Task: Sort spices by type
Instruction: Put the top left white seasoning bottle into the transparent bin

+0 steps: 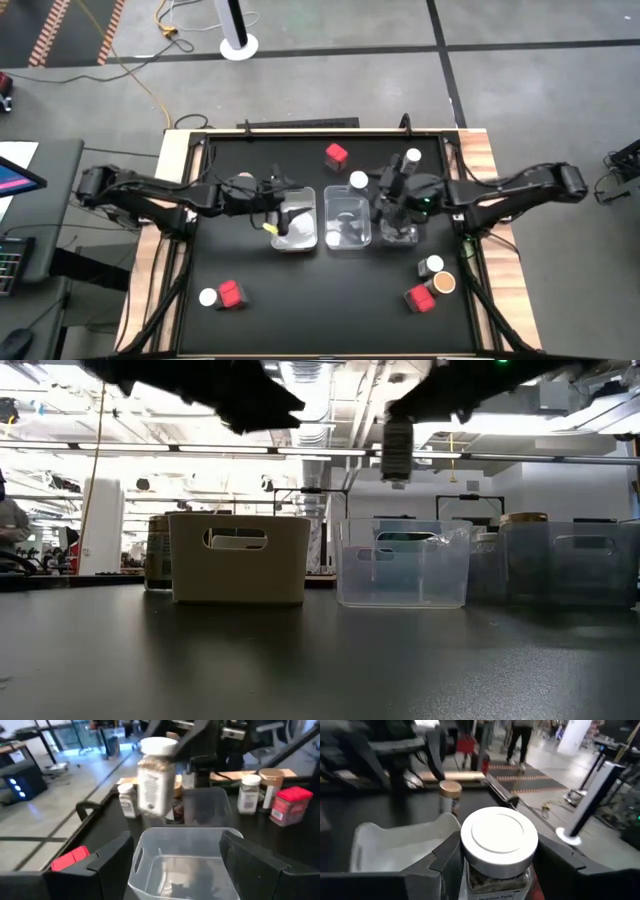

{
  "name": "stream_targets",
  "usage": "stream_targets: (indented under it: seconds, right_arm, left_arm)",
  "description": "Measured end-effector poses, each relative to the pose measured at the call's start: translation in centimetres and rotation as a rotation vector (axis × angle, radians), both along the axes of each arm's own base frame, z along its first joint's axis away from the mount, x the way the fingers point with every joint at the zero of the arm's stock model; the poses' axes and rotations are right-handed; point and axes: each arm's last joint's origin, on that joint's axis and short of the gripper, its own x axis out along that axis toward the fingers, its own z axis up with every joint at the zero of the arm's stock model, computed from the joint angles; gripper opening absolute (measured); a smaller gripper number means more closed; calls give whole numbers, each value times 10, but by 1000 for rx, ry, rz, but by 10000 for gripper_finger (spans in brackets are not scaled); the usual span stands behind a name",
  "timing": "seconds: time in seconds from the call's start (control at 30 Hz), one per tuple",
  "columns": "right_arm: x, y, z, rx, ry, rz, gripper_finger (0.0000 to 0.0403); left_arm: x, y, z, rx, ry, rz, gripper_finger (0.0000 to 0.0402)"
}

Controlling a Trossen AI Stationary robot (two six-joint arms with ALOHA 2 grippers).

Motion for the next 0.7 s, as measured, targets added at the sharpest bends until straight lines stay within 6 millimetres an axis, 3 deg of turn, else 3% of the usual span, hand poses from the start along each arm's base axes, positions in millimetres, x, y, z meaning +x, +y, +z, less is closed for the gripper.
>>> stream_targets:
  seconds: [0.17,0.27,0.47,0.7]
  right_arm:
    - [-20,5,-16,34,-65,24,223]
    - [-23,6,-17,40,-69,36,223]
    - [-9,-5,-24,86,-73,134,223]
    - [14,-25,-43,124,-73,224,222]
  left_arm:
    - [-28,0,-15,25,-174,-9,283]
    - [-46,0,-25,44,-173,-11,283]
    - [-66,1,-34,50,-183,-11,283]
    - [-68,1,-37,8,-172,-10,284]
